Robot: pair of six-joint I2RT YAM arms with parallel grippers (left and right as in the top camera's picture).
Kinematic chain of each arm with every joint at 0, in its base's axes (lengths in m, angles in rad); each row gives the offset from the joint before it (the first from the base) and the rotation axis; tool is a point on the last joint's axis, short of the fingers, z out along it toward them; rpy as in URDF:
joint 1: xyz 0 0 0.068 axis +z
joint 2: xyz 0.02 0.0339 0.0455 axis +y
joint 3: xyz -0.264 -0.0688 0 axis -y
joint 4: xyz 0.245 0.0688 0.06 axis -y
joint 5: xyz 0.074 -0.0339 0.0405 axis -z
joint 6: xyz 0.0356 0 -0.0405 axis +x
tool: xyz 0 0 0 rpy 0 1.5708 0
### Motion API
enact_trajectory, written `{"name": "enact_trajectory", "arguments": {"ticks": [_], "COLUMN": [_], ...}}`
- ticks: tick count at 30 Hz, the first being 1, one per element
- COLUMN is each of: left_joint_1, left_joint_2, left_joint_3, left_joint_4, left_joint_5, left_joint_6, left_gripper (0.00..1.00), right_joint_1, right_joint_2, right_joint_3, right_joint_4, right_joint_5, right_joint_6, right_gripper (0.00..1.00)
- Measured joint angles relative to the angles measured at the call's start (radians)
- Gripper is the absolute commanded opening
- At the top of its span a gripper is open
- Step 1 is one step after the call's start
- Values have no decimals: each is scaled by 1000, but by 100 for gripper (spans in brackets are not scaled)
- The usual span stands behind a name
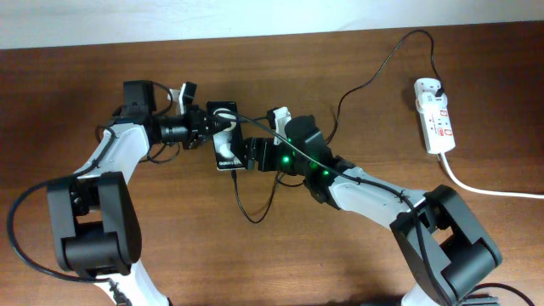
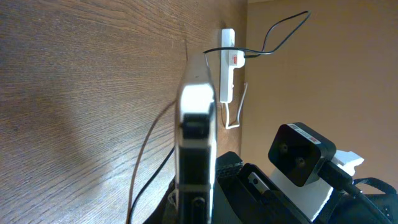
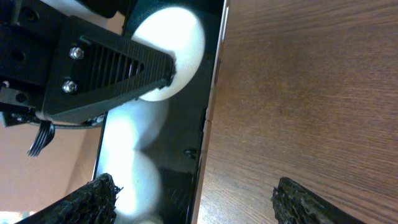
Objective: Plug charger to phone and switch on socket
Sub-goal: 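Release the plug with the right gripper and lower the phone flat with the left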
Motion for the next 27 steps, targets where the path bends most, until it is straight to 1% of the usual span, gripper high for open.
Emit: {"name": "enact_trajectory", "arguments": {"ticks": [6,7,11,13,15,16,17,19,21,25,27], "left_joint_1": [1,1,6,6,5,5,1,-15,-60,-172,-218], "left_joint_2": [0,0,1,1,1,1,1,1,1,1,1], "left_joint_3": [0,0,-1,-1,-1,-1,-1,-1,-1,-1,-1], "left_joint_4": [0,0,0,0,-8,-11,-13,-15,-16,-15,-8], "left_joint_5": [1,-1,0,-2,-27,-44,-71,-155,-311,-567,-667], "left_joint_6": [0,8,27,27,25,23,22,20,6,-31,-43], "left_gripper": [0,0,0,0,0,0,0,0,0,0,0], "right_joint_1": [-14,-14,-16,-28,-67,-83,-93,-109,-109,-109,-109], "right_joint_2": [0,0,-8,-9,-9,-9,-9,-8,-8,-9,-19], "right_joint_3": [3,7,12,12,14,16,16,16,17,17,17], "right_joint_4": [-100,-146,-201,-208,-266,-302,-327,-397,-460,-476,-491], "right_joint_5": [-76,-80,-74,-76,-79,-78,-76,-75,-74,-72,-71], "right_joint_6": [-18,-34,-53,-61,-80,-91,-101,-150,-195,-225,-232], "right_gripper": [83,87,89,93,95,97,100,99,99,99,99]}}
